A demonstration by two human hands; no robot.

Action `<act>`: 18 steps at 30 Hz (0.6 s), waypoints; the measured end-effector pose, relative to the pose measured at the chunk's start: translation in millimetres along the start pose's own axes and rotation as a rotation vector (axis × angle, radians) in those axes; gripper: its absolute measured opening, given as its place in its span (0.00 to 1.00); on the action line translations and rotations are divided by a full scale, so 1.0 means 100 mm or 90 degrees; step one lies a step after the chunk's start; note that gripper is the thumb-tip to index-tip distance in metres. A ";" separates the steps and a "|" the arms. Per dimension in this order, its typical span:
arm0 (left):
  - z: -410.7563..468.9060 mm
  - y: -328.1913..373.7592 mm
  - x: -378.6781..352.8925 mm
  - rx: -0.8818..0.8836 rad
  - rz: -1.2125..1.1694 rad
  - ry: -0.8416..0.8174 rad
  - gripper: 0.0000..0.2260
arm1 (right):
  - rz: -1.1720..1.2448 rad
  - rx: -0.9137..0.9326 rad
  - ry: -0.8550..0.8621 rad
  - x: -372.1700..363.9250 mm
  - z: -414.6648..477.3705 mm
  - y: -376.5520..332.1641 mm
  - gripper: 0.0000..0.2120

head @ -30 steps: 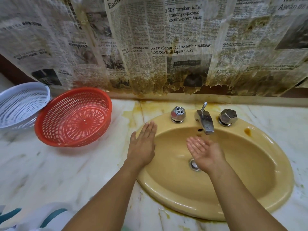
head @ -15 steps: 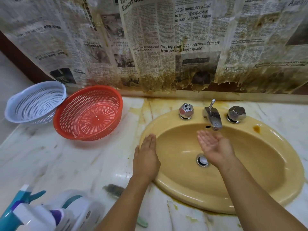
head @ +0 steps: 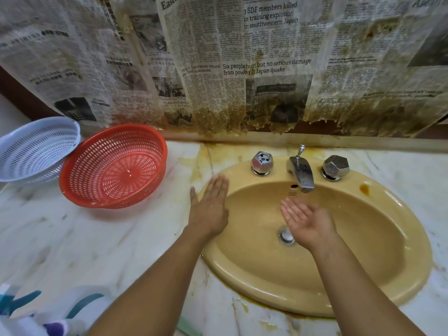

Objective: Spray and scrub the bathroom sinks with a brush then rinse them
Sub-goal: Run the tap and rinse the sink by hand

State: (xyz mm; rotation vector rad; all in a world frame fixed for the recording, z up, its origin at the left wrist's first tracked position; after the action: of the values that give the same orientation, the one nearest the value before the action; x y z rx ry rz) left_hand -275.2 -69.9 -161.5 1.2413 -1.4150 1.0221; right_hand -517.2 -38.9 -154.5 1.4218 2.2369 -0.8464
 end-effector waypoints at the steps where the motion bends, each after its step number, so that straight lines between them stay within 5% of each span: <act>1: 0.10 0.02 0.02 -0.014 0.009 -0.004 0.37 | 0.024 0.005 0.020 0.11 0.01 -0.08 0.17; 11: 0.62 0.18 0.07 -0.136 0.062 0.024 0.42 | 0.042 -0.007 0.038 0.22 0.06 -0.19 0.17; 18: 0.52 0.14 0.04 -0.118 0.023 0.068 0.35 | -0.114 -0.054 -0.167 -0.77 -0.21 0.50 0.16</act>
State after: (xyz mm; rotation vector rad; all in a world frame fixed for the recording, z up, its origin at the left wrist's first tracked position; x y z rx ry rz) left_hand -295.9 -119.8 -167.0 1.0159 -1.4198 0.9448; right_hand -439.0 -62.1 -108.2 1.0193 2.1897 -0.9240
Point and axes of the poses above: each hand's wrist, its own z-axis towards the middle knuckle, its own x-axis out of the back of the hand, y = z × x, the point moved 6 cm from there along z, towards the middle knuckle, and after that the axes turned 9 degrees about z, right-handed, at the moved point
